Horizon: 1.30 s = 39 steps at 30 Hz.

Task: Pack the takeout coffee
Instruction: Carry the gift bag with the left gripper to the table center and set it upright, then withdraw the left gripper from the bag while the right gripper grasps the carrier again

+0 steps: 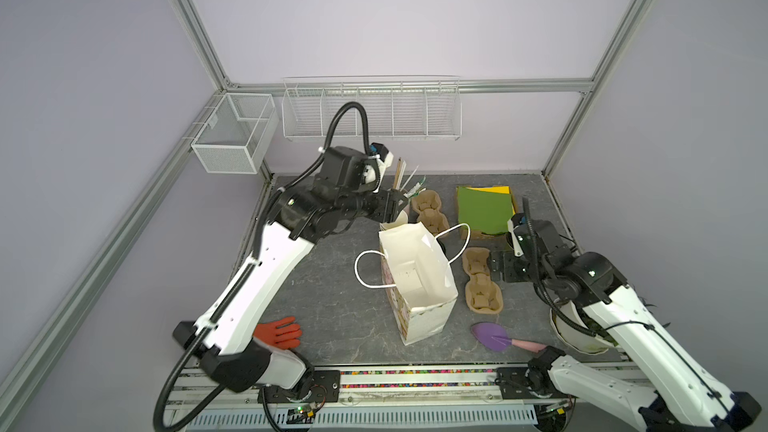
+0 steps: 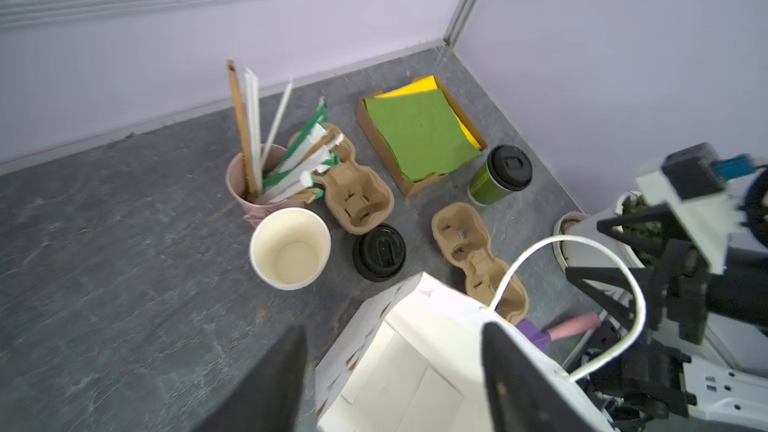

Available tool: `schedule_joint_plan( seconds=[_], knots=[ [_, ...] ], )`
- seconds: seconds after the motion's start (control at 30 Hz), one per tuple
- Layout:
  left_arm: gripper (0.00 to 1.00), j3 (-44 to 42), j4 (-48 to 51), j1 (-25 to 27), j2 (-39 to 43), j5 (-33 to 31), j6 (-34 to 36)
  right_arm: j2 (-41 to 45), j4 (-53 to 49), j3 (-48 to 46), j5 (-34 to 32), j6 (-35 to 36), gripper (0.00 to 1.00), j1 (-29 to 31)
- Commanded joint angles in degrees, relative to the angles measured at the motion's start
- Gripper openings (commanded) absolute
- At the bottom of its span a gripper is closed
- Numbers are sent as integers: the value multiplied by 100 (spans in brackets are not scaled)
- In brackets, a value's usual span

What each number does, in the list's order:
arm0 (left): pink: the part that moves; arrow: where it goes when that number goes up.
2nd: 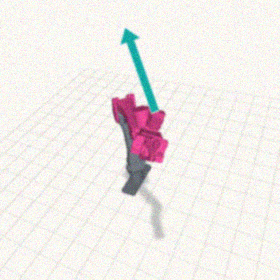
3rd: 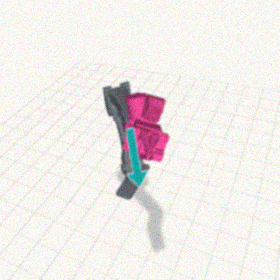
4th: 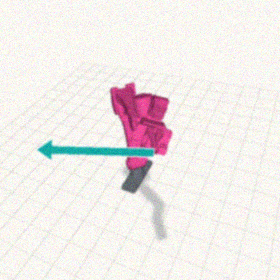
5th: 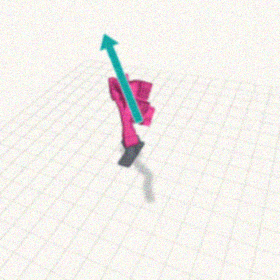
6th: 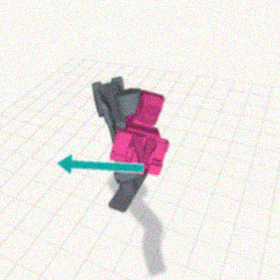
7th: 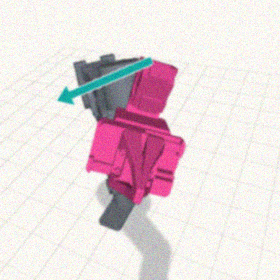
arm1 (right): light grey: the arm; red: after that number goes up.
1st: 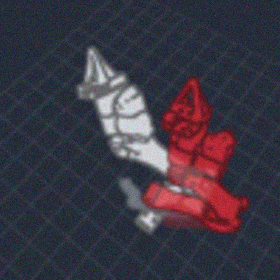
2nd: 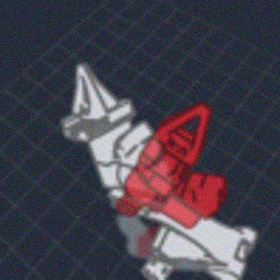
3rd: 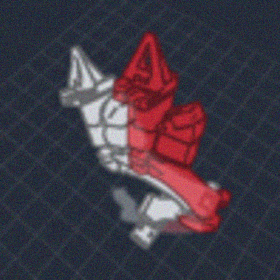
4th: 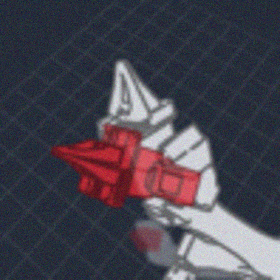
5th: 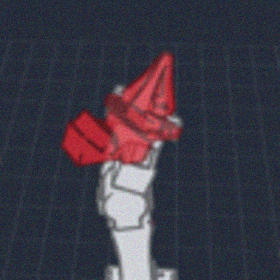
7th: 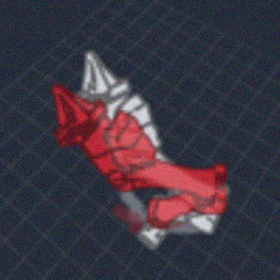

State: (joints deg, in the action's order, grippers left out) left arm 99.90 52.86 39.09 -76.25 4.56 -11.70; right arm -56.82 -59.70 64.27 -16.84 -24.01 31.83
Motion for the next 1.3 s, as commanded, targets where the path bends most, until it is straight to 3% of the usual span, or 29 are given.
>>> schedule_joint_plan(
  seconds=[0.0, 0.17, 0.5, 0.83, 1.27],
  knots=[
    [82, -896, -955, 2, 985, -1077, -208, -170, 22, -240, 210, -230, 99, -60],
    [89, -1912, -1119, 2, 1942, -1814, -266, -485, 318, -547, 341, -305, 95, -137],
    [91, -4052, -1987, 2, 3404, -3643, -143, -1138, 1061, -1037, 752, -254, 79, -404],
    [91, -4321, -2202, 2, 3518, -3698, -34, -1858, 1486, -1154, 1055, -140, 63, -742],
    [90, -4347, -2218, 2, 3449, -3602, -17, -2436, 1799, -1196, 1075, -121, 55, -840]
  ],
)
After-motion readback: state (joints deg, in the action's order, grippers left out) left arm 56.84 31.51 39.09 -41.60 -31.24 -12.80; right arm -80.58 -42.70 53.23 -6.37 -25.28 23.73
